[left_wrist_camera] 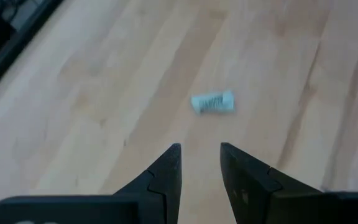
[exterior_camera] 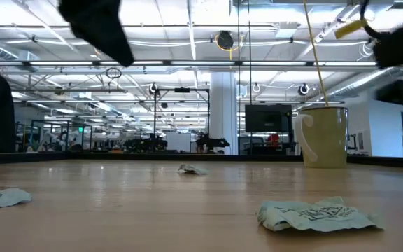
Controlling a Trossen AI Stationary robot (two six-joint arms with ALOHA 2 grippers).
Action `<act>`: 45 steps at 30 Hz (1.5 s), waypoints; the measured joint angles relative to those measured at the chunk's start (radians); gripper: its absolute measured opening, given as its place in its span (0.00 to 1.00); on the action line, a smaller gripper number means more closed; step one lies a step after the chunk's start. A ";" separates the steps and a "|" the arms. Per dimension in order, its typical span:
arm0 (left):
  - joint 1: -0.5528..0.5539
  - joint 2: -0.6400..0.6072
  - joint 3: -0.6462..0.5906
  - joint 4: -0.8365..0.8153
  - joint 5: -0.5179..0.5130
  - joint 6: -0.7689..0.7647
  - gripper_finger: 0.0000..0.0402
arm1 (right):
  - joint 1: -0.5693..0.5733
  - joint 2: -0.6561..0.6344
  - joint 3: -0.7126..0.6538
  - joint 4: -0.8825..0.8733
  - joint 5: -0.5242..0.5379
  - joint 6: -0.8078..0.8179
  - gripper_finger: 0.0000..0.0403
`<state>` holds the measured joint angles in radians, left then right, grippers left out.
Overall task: Pick and place Stevia / Truvia into bins
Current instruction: Put the stevia packet into the transparent bin
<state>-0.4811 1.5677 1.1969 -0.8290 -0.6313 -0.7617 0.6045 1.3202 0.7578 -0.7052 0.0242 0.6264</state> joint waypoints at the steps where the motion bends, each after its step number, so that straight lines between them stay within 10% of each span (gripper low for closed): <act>1: 0.013 0.000 0.000 0.030 -0.001 0.041 0.29 | 0.022 0.001 0.000 -0.052 -0.010 0.068 0.40; 8: 0.074 0.000 0.000 0.100 0.011 0.176 0.29 | 0.112 0.000 -0.002 -0.143 -0.079 0.504 0.40; 19: 0.103 0.000 0.000 0.100 0.027 0.182 0.29 | 0.144 0.000 -0.115 -0.064 -0.082 0.646 0.40; 27: 0.103 0.000 0.000 0.101 0.029 0.185 0.29 | 0.144 -0.003 -0.151 0.020 -0.085 0.588 0.36; 37: 0.103 0.001 0.000 0.102 0.029 0.210 0.29 | 0.104 -0.021 -0.154 0.066 -0.071 0.564 0.02; 45: 0.118 0.001 0.000 0.210 0.029 0.131 0.29 | -0.004 -0.065 -0.154 0.405 0.178 0.186 0.00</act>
<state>-0.3629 1.5688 1.1965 -0.6192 -0.6022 -0.6304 0.6003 1.2549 0.6038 -0.3007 0.2019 0.8124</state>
